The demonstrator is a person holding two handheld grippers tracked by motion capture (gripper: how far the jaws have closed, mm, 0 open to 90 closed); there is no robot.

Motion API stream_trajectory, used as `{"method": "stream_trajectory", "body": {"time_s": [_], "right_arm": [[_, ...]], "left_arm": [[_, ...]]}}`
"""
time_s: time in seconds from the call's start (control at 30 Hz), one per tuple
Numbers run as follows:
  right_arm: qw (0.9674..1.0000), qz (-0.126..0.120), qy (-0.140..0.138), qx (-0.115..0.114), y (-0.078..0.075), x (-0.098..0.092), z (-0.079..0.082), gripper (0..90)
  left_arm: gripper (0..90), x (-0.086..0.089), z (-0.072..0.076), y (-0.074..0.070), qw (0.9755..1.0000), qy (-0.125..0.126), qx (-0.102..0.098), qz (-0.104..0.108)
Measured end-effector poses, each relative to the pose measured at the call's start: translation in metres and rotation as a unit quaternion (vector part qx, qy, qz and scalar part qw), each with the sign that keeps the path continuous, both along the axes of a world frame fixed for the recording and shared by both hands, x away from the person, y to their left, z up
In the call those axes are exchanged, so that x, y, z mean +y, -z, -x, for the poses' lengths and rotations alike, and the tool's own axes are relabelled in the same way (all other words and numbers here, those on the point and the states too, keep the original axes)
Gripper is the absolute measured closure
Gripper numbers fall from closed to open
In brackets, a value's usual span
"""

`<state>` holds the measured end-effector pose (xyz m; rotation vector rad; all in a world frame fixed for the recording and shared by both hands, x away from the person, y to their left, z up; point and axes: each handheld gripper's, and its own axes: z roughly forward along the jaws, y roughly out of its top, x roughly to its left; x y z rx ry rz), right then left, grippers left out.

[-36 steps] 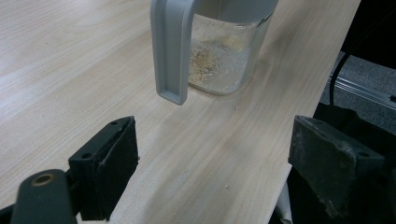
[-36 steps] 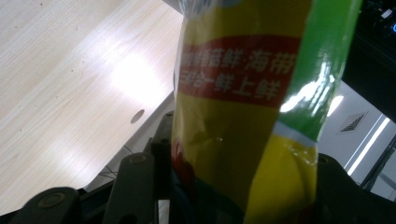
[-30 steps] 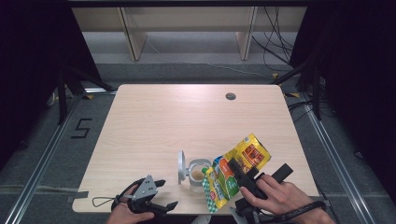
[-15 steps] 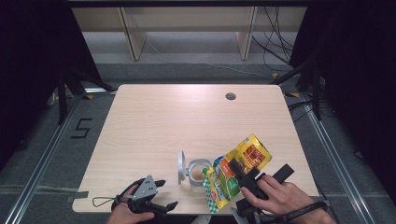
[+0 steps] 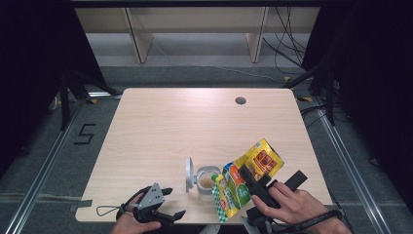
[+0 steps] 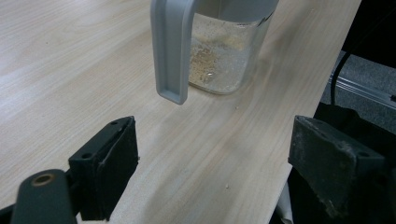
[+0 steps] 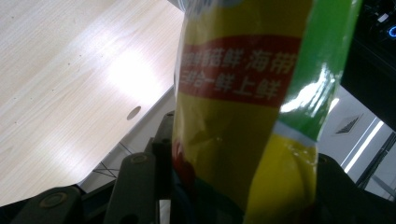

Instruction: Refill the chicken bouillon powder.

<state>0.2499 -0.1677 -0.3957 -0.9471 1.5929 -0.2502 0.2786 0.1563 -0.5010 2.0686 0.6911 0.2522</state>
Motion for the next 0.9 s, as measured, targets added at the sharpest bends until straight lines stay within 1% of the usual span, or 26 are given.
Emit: {"method": "stream_trajectory", "body": {"time_s": [0.03,0.07,0.13,0.17,0.2,0.23,0.27,0.3,0.33,0.37,0.4,0.43,0.5,0.53,0.57,0.63,0.67,0.73,0.77,0.8,0.83,0.87,0.9], "right_arm": [[1.0000,0.002,-0.001,0.000,0.0003,0.0001,0.0000,57.7],[1.0000,0.002,-0.001,0.000,0.0006,0.0000,0.0000,57.8],[1.0000,0.001,-0.001,0.001,0.0013,-0.0004,0.0005,57.8],[1.0000,0.001,-0.001,0.001,0.0015,-0.0005,0.0005,57.8],[1.0000,0.002,-0.002,0.000,0.0018,-0.0004,0.0005,57.9],[1.0000,0.006,-0.005,0.000,0.0017,0.0001,0.0002,57.9],[0.9999,0.008,-0.007,-0.005,0.0018,0.0000,0.0004,57.9],[0.9999,0.006,-0.006,-0.005,0.0018,-0.0002,0.0005,58.0],[0.9999,0.009,-0.006,-0.003,0.0014,0.0002,0.0003,58.1],[0.9999,0.012,-0.008,-0.002,0.0009,0.0007,-0.0002,58.3],[0.9997,0.019,-0.016,-0.004,0.0001,0.0020,-0.0007,58.3],[1.0000,0.007,-0.005,-0.004,0.0008,0.0003,0.0004,58.3],[1.0000,0.003,-0.003,-0.002,0.0009,0.0000,0.0004,58.3],[1.0000,0.003,-0.003,-0.003,0.0008,0.0003,0.0003,58.3],[1.0000,0.006,-0.007,-0.004,0.0005,0.0010,0.0001,58.3],[1.0000,0.000,-0.005,-0.003,0.0009,0.0003,0.0006,58.4],[1.0000,-0.002,-0.005,-0.002,0.0011,0.0000,0.0007,58.4],[0.9999,0.006,-0.008,-0.003,0.0012,0.0007,0.0005,58.4],[1.0000,0.006,-0.007,-0.002,0.0014,0.0003,0.0006,58.4],[0.9999,0.006,-0.009,-0.003,0.0014,0.0000,0.0006,58.4],[1.0000,0.003,-0.005,-0.003,0.0017,-0.0006,0.0009,58.4],[1.0000,0.002,-0.005,-0.004,0.0016,-0.0005,0.0008,58.4],[1.0000,0.002,-0.006,-0.004,0.0014,-0.0005,0.0007,58.4]], "left_arm": [[15.2,-0.0001,-0.0003,0.0003,1.0000,-0.001,-0.002,0.000],[15.2,-0.0005,0.0000,0.0005,1.0000,-0.002,0.000,0.005],[15.2,-0.0002,-0.0002,0.0002,1.0000,-0.001,-0.002,0.002],[15.2,0.0003,-0.0007,-0.0001,1.0000,0.002,-0.006,-0.002],[15.2,0.0001,-0.0006,0.0001,1.0000,0.001,-0.004,-0.002],[15.2,-0.0007,0.0005,0.0004,1.0000,-0.002,-0.001,0.005],[15.2,-0.0001,0.0004,-0.0001,1.0000,-0.002,-0.001,-0.001],[15.2,-0.0005,0.0005,0.0001,1.0000,-0.002,0.000,0.003],[15.2,0.0001,-0.0005,0.0002,1.0000,0.001,0.000,-0.001],[15.2,-0.0002,-0.0004,0.0005,1.0000,-0.002,-0.002,0.000],[15.2,-0.0003,-0.0001,0.0004,1.0000,-0.001,-0.001,0.003],[15.2,-0.0001,-0.0002,0.0004,1.0000,-0.001,-0.001,0.001],[15.2,-0.0002,-0.0002,0.0003,1.0000,-0.001,-0.002,0.001],[15.2,0.0007,-0.0003,-0.0007,1.0000,0.002,0.000,-0.001],[15.2,0.0005,-0.0009,-0.0005,0.9999,0.007,-0.008,0.003],[15.2,0.0011,-0.0014,-0.0003,0.9999,0.009,-0.011,0.000],[15.2,0.0011,-0.0015,0.0002,0.9999,0.005,-0.016,-0.001],[15.2,0.0009,-0.0015,0.0003,0.9999,0.005,-0.015,-0.001],[15.2,0.0012,-0.0013,-0.0008,0.9999,0.006,-0.013,-0.007],[15.2,0.0002,0.0001,-0.0002,1.0000,-0.001,-0.001,0.001],[15.2,0.0014,-0.0008,-0.0009,0.9999,0.003,-0.003,-0.010],[15.2,0.0011,-0.0009,-0.0007,1.0000,0.005,-0.006,-0.003],[15.2,0.0000,0.0001,0.0001,1.0000,0.000,-0.001,0.009]]}}
